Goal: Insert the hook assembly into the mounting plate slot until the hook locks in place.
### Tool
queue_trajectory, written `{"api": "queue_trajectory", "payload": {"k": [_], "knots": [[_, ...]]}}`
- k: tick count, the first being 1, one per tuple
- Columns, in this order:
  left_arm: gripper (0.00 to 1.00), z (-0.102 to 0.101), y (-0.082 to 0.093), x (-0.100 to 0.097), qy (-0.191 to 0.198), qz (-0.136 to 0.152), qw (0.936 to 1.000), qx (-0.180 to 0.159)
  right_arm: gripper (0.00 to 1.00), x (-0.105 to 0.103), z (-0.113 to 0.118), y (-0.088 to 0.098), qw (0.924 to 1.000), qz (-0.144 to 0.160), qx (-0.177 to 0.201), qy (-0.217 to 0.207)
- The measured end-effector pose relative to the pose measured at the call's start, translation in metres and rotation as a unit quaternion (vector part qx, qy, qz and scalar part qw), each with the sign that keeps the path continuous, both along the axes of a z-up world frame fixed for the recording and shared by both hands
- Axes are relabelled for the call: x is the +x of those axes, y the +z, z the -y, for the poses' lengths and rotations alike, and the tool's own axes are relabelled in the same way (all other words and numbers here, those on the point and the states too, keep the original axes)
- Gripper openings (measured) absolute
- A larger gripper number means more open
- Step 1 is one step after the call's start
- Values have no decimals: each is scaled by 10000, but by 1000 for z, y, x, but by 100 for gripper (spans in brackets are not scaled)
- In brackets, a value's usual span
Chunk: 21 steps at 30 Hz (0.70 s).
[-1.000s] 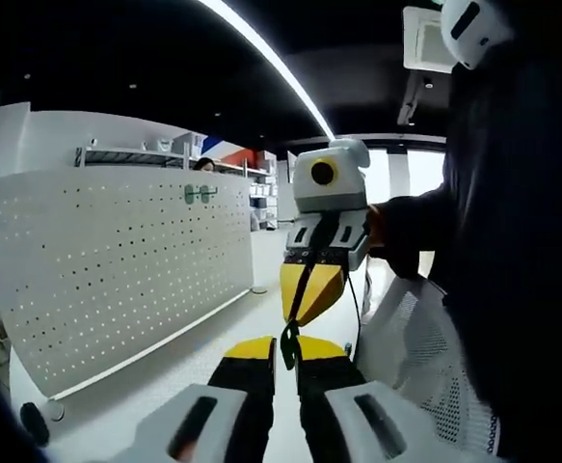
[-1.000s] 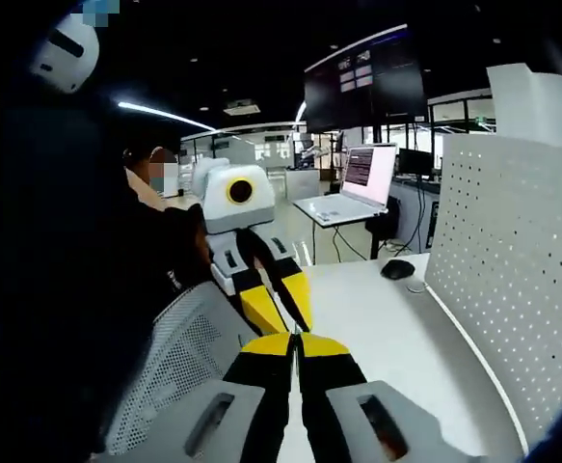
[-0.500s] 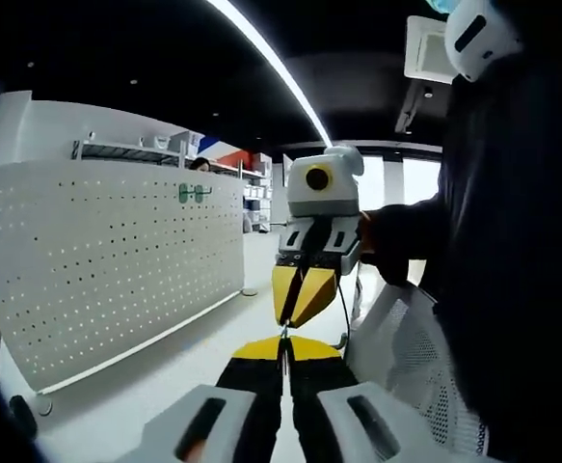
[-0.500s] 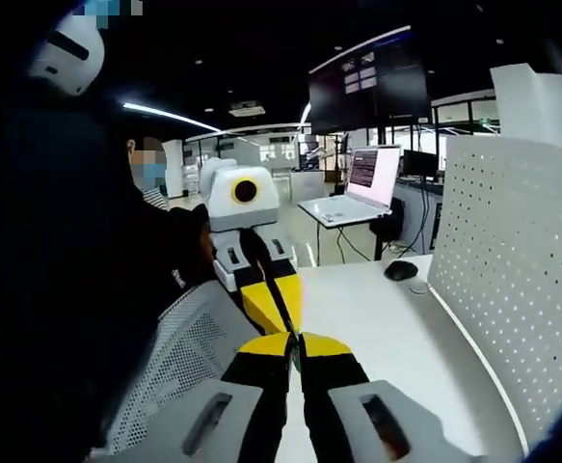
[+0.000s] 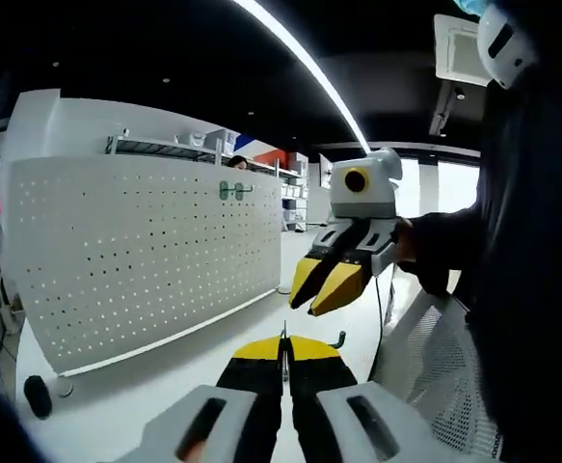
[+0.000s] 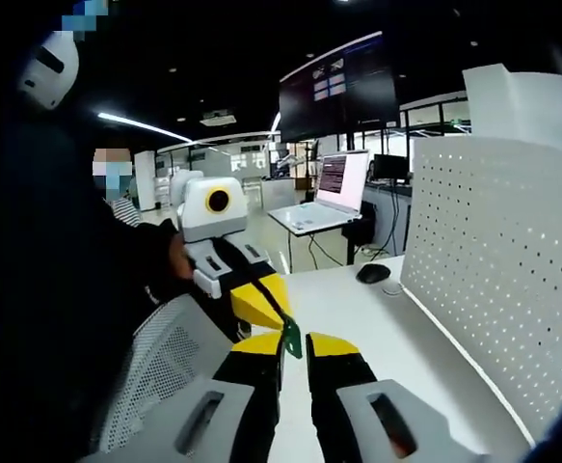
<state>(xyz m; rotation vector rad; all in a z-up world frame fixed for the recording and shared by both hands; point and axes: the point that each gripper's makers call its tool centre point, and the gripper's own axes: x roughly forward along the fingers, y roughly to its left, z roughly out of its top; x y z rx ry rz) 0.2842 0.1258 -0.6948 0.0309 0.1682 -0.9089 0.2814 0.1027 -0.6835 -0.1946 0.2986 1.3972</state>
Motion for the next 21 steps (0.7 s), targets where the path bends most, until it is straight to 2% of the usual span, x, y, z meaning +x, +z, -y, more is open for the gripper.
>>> {"api": "queue_trajectory", "payload": {"k": [5,11,15,16,17,21], "knots": [[1,-11,6,13,452,79,9989,-27,8,4,-4,7,9997,3,168,-149],[1,-25,13,29,1117,92,9937,-64,9,8,-11,12,9987,241,190,-419],[1,-30,17,37,1395,68,9902,-86,10,17,-14,8,9964,431,79,-727],[1,-29,18,38,1387,60,9903,-83,10,22,-15,9,9945,624,53,-844],[1,-29,21,39,1404,78,9900,-126,10,22,-15,8,9938,693,24,-873],[1,-31,22,44,1595,71,9872,-11,10,25,-18,9,9918,770,59,-1021]]}}
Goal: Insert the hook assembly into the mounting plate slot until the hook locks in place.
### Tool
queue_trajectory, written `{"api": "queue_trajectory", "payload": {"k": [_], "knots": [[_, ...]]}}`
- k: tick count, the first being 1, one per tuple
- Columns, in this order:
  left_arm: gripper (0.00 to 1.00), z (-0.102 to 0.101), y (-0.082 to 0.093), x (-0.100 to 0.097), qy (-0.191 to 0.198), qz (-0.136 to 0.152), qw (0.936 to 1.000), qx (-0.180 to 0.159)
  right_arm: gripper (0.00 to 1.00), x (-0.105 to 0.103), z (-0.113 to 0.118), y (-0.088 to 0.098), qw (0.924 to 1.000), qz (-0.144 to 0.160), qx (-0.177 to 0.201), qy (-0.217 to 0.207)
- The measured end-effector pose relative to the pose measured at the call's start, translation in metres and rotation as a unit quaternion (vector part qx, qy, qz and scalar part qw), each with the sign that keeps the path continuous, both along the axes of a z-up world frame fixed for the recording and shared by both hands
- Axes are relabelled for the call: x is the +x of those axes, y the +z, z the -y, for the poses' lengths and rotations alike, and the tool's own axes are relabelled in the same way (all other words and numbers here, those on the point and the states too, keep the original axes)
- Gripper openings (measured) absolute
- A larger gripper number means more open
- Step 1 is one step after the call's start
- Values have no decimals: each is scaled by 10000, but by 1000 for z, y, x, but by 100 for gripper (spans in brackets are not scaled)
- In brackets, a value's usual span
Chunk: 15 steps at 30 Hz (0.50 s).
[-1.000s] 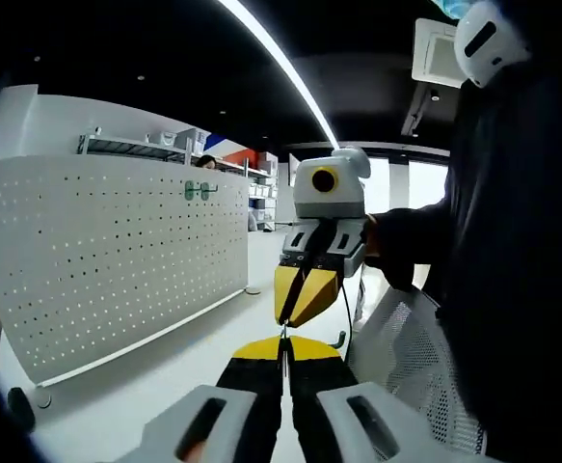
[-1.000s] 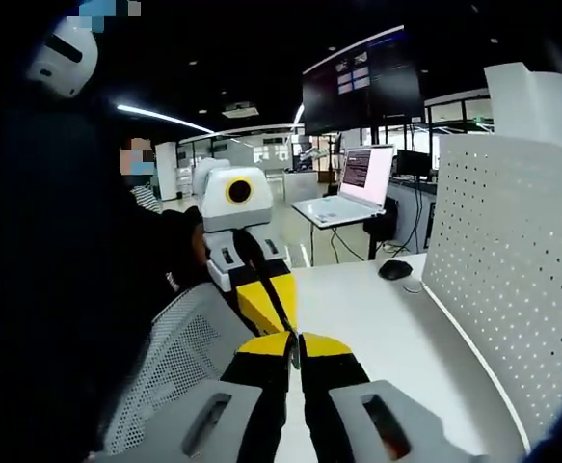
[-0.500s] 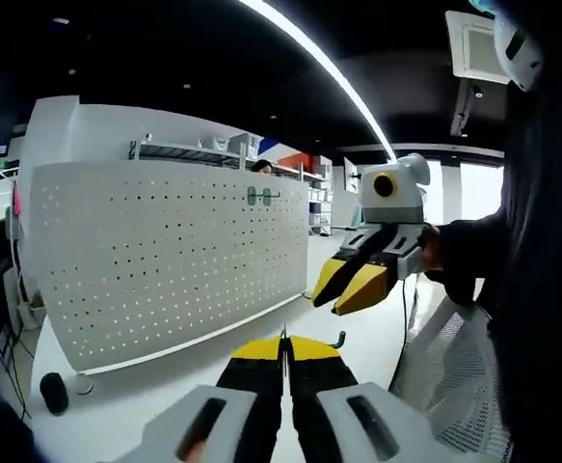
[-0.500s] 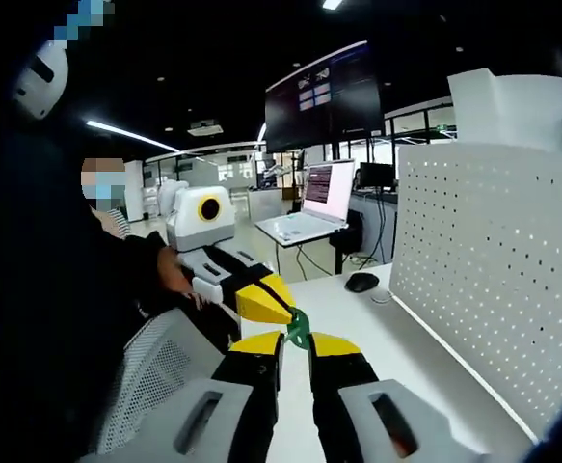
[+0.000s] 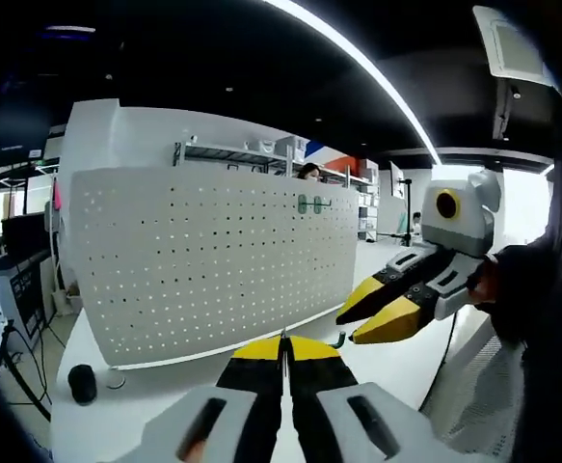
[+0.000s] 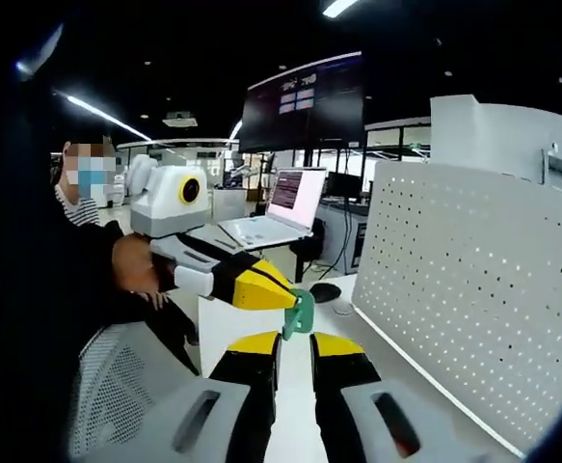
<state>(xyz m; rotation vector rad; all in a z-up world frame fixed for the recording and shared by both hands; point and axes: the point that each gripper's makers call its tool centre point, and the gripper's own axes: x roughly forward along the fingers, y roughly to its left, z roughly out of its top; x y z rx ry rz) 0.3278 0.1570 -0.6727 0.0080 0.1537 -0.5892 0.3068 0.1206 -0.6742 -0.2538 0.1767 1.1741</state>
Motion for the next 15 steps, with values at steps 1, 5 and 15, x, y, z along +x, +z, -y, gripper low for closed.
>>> {"api": "queue_trajectory", "payload": {"k": [1,5,15], "knots": [[1,0,1,0,13,-6,10000,-11,10,2,0,1,10000,54,21,-53],[1,0,3,3,113,-57,9999,-70,10,2,-4,4,9999,120,66,-74],[1,8,16,8,122,-69,9996,-258,10,12,-12,12,9967,744,-36,-321]]}}
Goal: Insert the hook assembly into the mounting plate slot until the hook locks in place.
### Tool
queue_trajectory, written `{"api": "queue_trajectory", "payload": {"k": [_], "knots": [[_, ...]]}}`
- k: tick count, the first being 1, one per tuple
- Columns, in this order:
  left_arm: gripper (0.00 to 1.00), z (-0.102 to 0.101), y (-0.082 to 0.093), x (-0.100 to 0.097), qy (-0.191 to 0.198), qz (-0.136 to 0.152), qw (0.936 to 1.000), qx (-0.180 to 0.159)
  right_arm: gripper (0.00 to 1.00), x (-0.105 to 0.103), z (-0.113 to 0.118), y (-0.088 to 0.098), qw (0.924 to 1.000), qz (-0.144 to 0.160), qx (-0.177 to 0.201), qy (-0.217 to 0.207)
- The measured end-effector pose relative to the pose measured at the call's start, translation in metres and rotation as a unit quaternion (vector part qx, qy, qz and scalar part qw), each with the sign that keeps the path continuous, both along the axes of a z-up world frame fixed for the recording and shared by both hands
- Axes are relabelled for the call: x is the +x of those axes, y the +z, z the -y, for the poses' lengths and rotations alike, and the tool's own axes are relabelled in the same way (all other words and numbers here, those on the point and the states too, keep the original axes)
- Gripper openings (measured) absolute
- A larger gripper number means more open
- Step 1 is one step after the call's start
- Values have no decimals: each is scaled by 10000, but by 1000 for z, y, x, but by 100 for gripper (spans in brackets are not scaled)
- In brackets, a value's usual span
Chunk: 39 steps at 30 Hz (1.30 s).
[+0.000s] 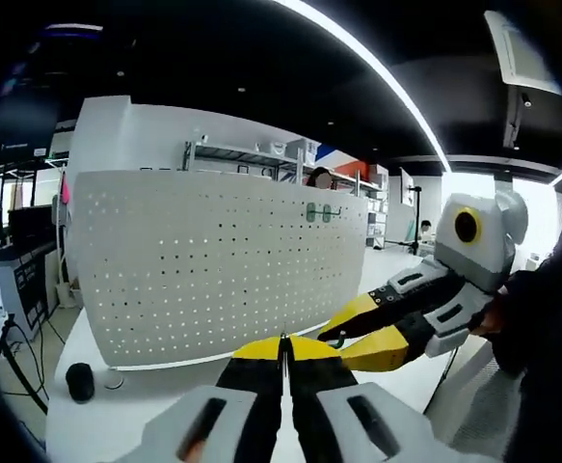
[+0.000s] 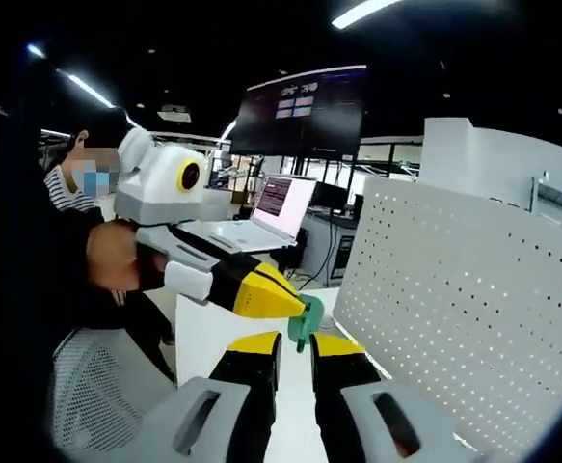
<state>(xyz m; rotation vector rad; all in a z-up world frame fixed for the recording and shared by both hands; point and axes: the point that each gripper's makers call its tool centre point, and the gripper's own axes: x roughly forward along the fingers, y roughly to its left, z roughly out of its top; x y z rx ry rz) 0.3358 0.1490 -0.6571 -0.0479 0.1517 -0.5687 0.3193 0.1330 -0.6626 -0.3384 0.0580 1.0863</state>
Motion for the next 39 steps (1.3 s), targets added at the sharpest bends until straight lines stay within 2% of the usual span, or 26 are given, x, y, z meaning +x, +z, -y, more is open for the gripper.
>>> {"api": "queue_trajectory", "payload": {"k": [7,26,34,39], "knots": [[1,5,4,1,-38,5,10000,-44,7,10,2,4,9994,213,-33,-254],[1,17,3,2,-206,-71,9998,14,2,15,6,-1,9989,284,-163,-332],[1,20,2,2,-252,-114,9996,7,1,16,8,-3,9990,197,-160,-369],[2,20,4,2,-312,-38,9995,-9,1,17,8,-1,9991,141,-114,-388]]}}
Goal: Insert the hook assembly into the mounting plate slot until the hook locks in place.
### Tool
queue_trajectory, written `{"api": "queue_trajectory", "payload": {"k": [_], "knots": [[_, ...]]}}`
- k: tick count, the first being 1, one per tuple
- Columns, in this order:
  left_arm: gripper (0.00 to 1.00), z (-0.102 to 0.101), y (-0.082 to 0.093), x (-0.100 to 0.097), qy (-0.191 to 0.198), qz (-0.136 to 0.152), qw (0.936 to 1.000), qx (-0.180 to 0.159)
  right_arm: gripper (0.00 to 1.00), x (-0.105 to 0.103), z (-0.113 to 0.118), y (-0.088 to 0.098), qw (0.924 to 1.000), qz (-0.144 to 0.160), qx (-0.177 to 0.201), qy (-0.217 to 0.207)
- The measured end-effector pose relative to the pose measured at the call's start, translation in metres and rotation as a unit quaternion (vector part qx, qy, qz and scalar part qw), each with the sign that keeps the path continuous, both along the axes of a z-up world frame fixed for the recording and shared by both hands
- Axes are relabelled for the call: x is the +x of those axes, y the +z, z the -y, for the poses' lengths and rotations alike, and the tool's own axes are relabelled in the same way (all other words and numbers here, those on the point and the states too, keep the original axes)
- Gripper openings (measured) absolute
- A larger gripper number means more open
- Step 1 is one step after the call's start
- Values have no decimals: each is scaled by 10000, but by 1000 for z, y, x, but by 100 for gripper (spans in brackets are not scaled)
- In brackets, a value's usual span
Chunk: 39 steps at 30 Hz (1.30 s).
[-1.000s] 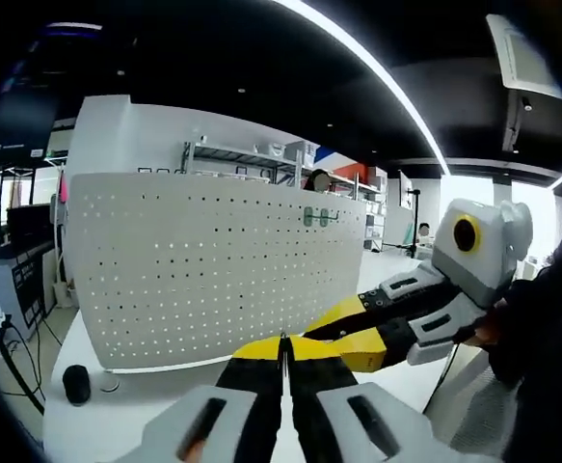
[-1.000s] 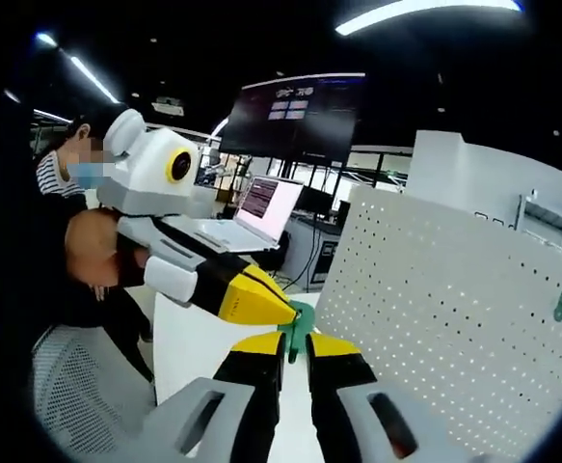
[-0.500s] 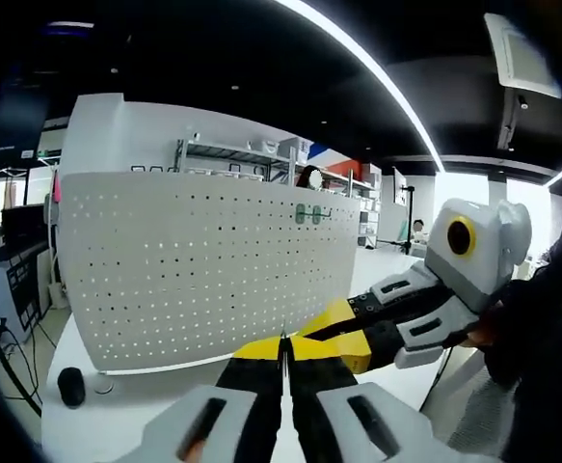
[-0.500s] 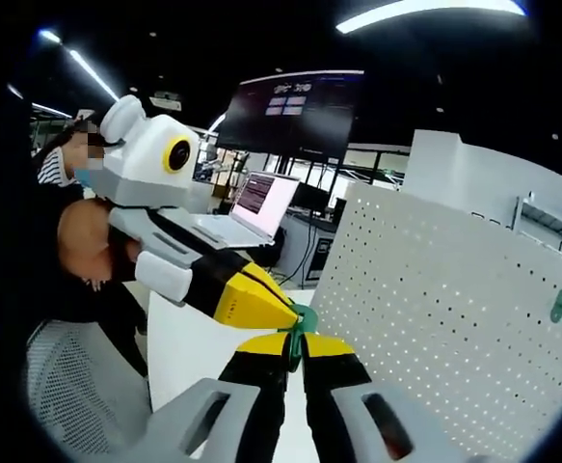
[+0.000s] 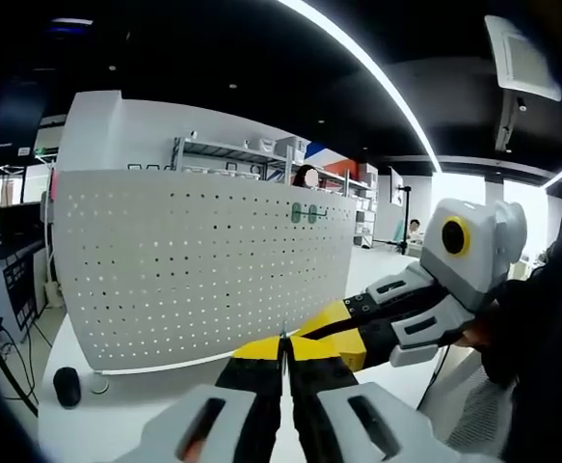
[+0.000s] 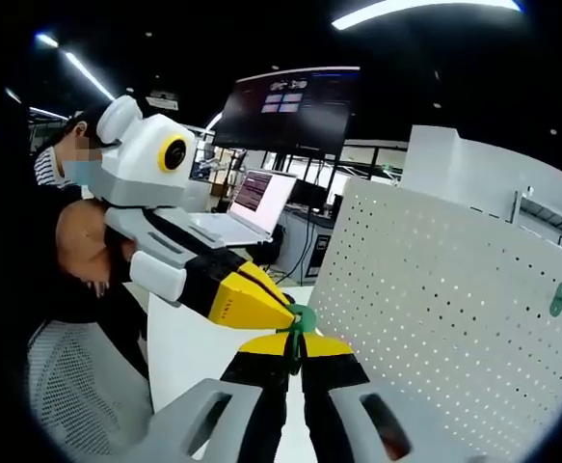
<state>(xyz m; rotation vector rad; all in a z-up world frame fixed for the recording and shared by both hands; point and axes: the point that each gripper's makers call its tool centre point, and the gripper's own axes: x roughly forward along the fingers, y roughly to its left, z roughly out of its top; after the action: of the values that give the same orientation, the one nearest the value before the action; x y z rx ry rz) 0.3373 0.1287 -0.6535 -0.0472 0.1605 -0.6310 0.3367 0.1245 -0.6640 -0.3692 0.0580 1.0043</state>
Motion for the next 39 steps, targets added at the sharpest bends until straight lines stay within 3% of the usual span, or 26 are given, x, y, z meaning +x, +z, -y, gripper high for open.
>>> {"api": "queue_trajectory", "payload": {"k": [12,22,39], "knots": [[16,-3,5,-6,-112,235,9997,18,1,9,12,3,9997,-61,78,-220],[26,-9,-4,-13,-121,267,9996,8,1,20,33,6,9983,-165,175,-531],[43,-9,-14,-18,-99,411,9987,291,1,49,96,24,9896,-52,332,-1400]]}}
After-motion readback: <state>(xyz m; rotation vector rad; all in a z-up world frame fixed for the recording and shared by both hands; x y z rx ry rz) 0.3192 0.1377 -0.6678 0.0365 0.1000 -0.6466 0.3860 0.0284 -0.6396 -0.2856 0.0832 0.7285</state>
